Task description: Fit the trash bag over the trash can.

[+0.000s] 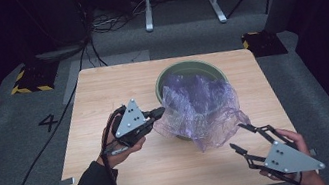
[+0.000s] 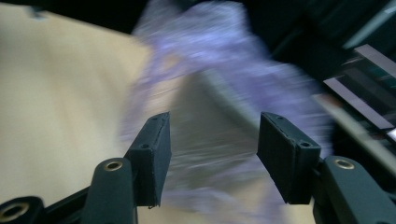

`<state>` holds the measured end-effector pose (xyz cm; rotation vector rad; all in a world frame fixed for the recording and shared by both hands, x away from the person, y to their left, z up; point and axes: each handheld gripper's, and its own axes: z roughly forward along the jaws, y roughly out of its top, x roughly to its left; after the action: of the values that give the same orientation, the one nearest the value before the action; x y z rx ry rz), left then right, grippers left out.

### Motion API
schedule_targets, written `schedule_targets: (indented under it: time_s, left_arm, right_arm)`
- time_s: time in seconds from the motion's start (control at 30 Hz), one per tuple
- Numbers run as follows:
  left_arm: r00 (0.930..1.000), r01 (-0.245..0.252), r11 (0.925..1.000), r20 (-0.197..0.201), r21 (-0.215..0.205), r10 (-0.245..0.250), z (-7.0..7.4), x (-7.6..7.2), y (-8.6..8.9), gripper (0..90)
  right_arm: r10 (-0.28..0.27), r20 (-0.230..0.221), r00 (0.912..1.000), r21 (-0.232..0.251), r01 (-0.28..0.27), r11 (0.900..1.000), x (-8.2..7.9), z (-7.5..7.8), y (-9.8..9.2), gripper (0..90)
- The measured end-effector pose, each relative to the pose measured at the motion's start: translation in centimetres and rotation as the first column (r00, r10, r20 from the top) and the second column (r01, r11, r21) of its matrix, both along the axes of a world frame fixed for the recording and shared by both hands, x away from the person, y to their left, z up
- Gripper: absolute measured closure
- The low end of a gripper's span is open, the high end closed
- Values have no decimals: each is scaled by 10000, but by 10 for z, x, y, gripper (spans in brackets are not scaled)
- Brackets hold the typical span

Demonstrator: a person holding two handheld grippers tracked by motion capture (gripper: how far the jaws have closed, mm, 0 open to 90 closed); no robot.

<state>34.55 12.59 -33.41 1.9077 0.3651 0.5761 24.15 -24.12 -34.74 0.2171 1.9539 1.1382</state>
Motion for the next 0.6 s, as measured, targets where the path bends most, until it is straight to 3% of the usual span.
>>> schedule_targets:
  time_s: [0.07, 0.13, 0.17, 0.2, 0.23, 0.33, 0.4, 0.43, 0.47, 0.53, 0.57, 0.6]
  left_arm:
    - [10000, -23, 10000, -62, 53, 23, -1, 2, 1, 898]
    - [9999, -13, 10000, -109, 46, 14, -2, 3, 2, 898]
    - [9999, -10, 10000, -131, 54, 11, -3, 3, 3, 898]
    - [9999, -42, 10000, -147, 78, 44, -4, 4, 3, 898]
    - [9999, -39, 9999, -159, 118, 41, -4, 5, 4, 896]
    - [9998, -74, 9999, -165, 144, 76, -6, 6, 6, 892]
    - [9998, -42, 9999, -195, 95, 44, -6, 7, 8, 849]
    - [9998, 55, 10000, -199, 32, -55, -6, 7, 10, 738]
    - [9998, 69, 9999, -186, -108, -71, -6, 6, 11, 654]
    - [9994, 113, 9995, -327, -298, -123, -4, 5, 14, 456]
    - [9960, 497, 9956, -706, -791, -554, -1, 1, 18, 399]
    - [9960, 497, 9956, -706, -791, -554, -1, 1, 18, 341]
  right_arm:
    - [-308, 620, 9976, 164, 298, 9994, 1, 6, -3, 422]
    - [-473, 768, 9959, 180, 461, 9988, 6, 10, -4, 389]
    - [-672, 651, 9956, 184, 661, 9976, 13, 11, -3, 333]
    - [-672, 651, 9956, 184, 661, 9976, 13, 11, -3, 333]
    - [-793, 195, 9967, -82, 794, 9968, 25, 11, 1, 318]
    - [-957, -127, 9953, -161, 955, 9953, 36, 11, 6, 348]
    - [-1141, -274, 9931, -221, 1135, 9933, 47, 13, 9, 534]
    - [-709, -609, 9956, -24, 709, 9975, 55, 16, 10, 677]
    - [-646, -707, 9954, 85, 654, 9978, 59, 17, 11, 767]
    - [-565, -726, 9958, 171, 579, 9982, 64, 20, 13, 867]
    - [-551, -751, 9957, 222, 569, 9981, 66, 22, 15, 890]
    - [-533, -831, 9951, 260, 556, 9981, 68, 24, 16, 896]
